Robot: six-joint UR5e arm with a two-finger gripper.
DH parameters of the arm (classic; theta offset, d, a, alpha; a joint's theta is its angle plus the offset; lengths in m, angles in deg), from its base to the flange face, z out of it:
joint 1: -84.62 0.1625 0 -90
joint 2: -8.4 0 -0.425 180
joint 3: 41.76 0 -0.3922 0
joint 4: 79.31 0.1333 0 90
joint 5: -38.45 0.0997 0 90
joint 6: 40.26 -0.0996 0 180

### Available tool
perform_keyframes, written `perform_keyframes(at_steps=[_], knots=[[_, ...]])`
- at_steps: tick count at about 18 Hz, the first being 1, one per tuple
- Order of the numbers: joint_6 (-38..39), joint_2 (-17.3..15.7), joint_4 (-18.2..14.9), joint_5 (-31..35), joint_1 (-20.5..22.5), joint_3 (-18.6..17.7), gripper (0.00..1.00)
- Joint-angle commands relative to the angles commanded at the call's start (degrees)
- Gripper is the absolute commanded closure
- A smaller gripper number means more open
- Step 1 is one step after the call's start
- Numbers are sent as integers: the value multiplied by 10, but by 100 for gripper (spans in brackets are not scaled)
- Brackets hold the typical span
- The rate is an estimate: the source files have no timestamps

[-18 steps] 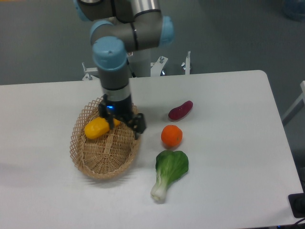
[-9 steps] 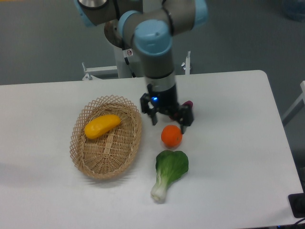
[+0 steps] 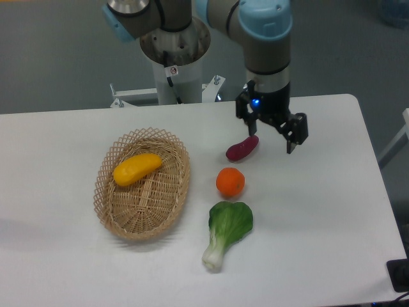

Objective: Place the mango in the basket

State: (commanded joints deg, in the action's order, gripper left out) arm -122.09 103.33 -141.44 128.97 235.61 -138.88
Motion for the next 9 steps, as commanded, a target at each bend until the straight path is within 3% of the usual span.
perform_keyframes(at_steps=[9], knots=[[0, -4, 2, -4, 8, -1, 0]])
